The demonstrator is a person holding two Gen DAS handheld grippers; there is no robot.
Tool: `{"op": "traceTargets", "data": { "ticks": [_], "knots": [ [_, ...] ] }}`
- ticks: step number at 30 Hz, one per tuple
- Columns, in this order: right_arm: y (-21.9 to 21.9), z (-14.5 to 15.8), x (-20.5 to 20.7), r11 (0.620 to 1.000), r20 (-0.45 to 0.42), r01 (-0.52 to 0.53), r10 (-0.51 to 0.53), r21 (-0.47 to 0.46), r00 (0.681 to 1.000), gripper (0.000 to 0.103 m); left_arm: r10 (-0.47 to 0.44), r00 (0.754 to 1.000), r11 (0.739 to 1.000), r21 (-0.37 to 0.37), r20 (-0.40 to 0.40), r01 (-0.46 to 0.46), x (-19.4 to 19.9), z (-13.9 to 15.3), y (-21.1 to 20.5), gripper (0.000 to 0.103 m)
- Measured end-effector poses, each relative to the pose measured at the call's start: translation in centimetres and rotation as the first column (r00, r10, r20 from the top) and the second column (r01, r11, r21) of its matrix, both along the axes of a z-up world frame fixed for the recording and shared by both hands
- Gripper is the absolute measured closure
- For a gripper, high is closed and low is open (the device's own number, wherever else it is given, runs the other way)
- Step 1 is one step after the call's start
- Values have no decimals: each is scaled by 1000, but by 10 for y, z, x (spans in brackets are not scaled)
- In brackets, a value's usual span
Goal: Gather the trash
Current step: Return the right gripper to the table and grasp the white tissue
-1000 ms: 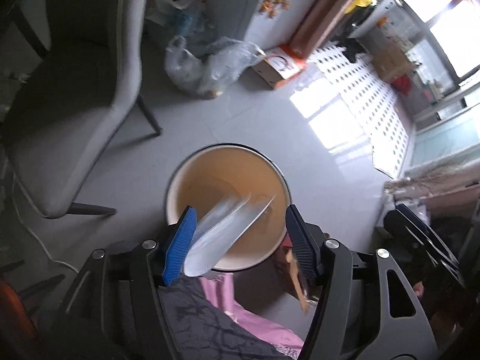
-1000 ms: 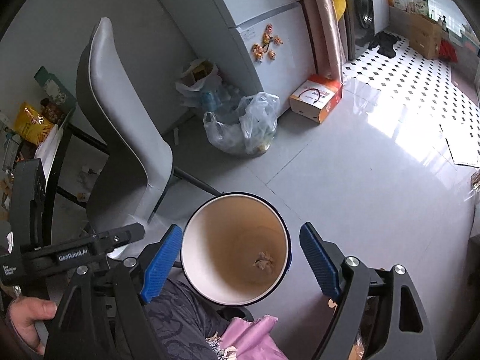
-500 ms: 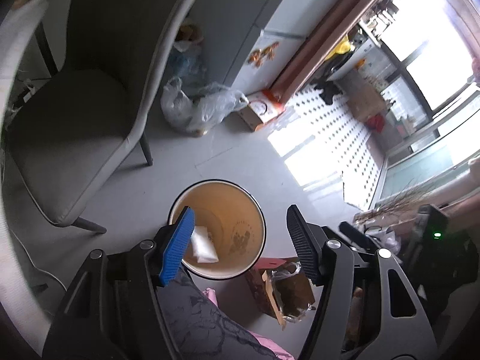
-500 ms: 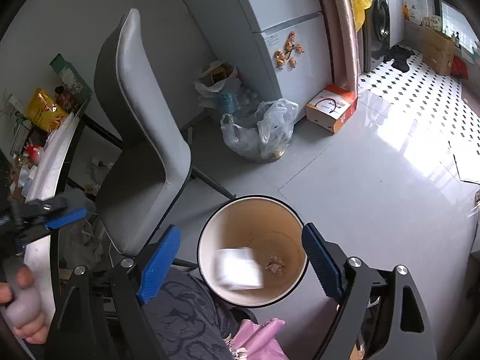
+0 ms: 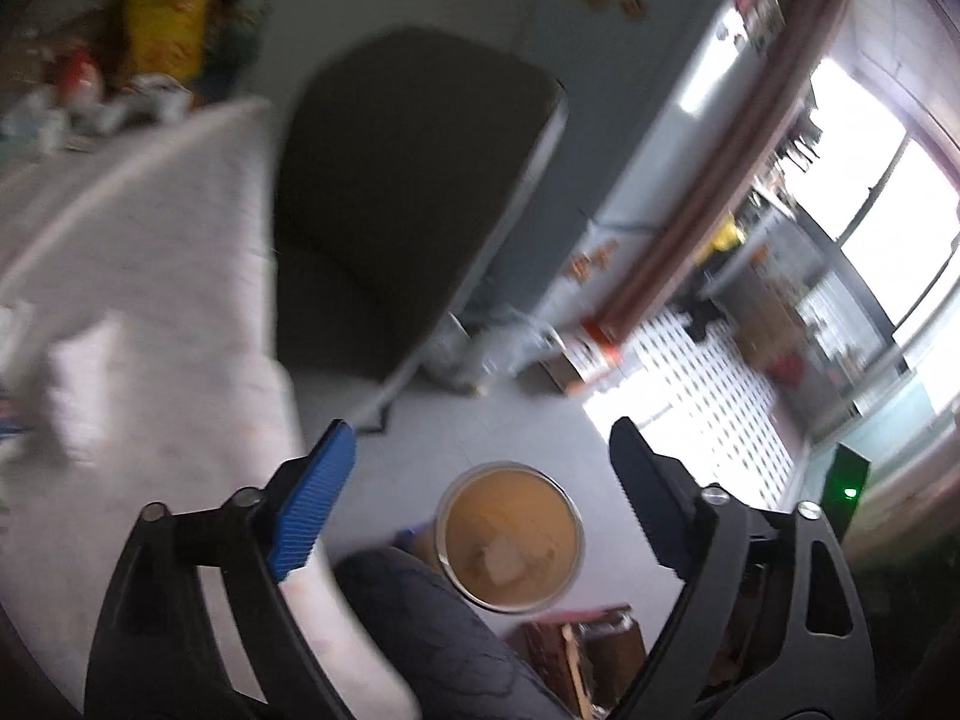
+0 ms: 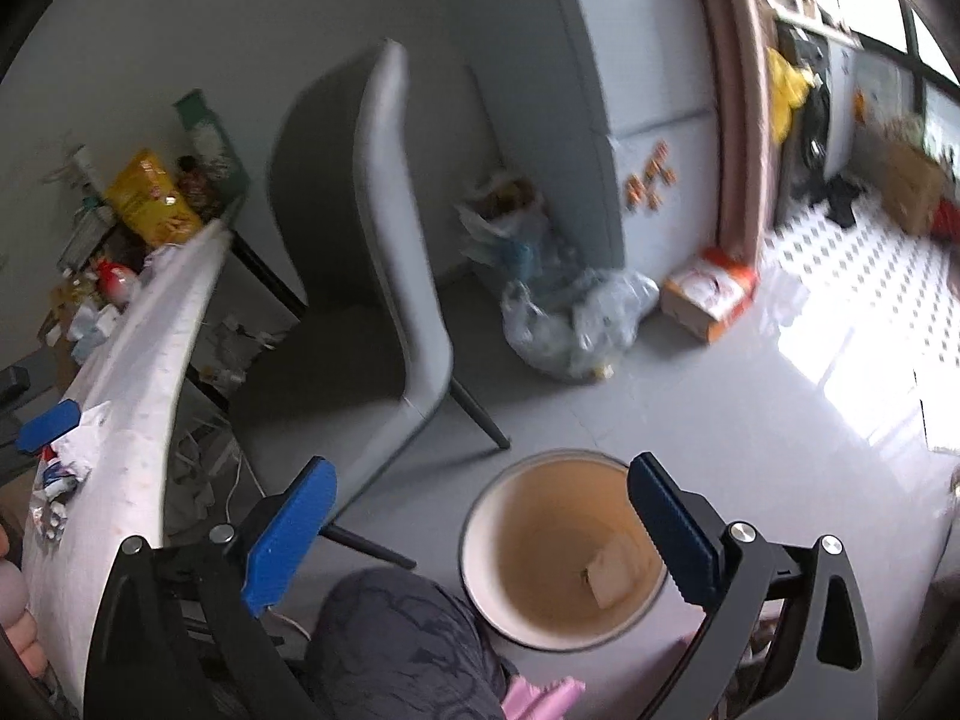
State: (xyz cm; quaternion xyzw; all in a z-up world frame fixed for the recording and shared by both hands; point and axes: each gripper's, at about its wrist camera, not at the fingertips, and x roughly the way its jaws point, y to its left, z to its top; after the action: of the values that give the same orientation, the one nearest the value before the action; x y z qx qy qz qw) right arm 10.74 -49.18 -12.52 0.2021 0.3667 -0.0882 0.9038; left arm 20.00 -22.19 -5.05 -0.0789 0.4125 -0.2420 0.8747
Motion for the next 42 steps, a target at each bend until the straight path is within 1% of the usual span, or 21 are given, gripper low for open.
{"op": "traceTargets", "data": {
  "ticks": [3,5,8,13,19,25,26,28,31,32,34,37,39,42],
  "knots": [
    [19,15,7,999,31,-41,42,-11,999,7,61,997,998,7,50,-61,-5,13,24,6],
    [35,27,10,996,57,-83,85,-28,995,8,99,992,995,5,73,-99,-10,21,44,6],
    [59,37,15,986,86,-168,169,-20,982,7,150,984,989,1,94,-151,-15,25,69,6],
    [96,45,23,970,90,-242,244,-28,966,8,237,968,971,-34,85,-235,-25,16,116,6],
    [137,53,30,945,108,-327,327,-19,939,8,343,937,939,-58,66,-339,-38,3,170,6],
    [182,58,42,908,113,-417,418,-30,901,8,438,896,898,-63,66,-435,-50,-8,224,6],
    [190,59,44,901,112,-433,433,-32,894,8,459,886,888,-60,66,-456,-51,-10,235,6],
    [204,60,49,889,109,-457,458,-34,882,8,486,871,874,-48,68,-484,-52,-13,250,6],
    [228,61,57,863,100,-505,506,-37,857,13,526,848,850,-16,65,-526,-54,-22,276,7],
    [234,61,59,856,97,-516,517,-38,850,14,533,844,846,-6,63,-534,-53,-23,282,7],
    [248,62,63,841,93,-540,541,-37,836,16,543,838,838,25,53,-545,-50,-29,295,10],
    [266,60,71,822,77,-569,569,-30,819,20,549,835,830,92,45,-550,-43,-37,305,15],
    [277,58,77,811,66,-585,584,-16,809,24,556,830,819,140,45,-556,-38,-42,308,18],
    [290,56,86,798,56,-603,602,-2,796,28,572,820,802,185,34,-568,-33,-49,316,24]
  ]
}}
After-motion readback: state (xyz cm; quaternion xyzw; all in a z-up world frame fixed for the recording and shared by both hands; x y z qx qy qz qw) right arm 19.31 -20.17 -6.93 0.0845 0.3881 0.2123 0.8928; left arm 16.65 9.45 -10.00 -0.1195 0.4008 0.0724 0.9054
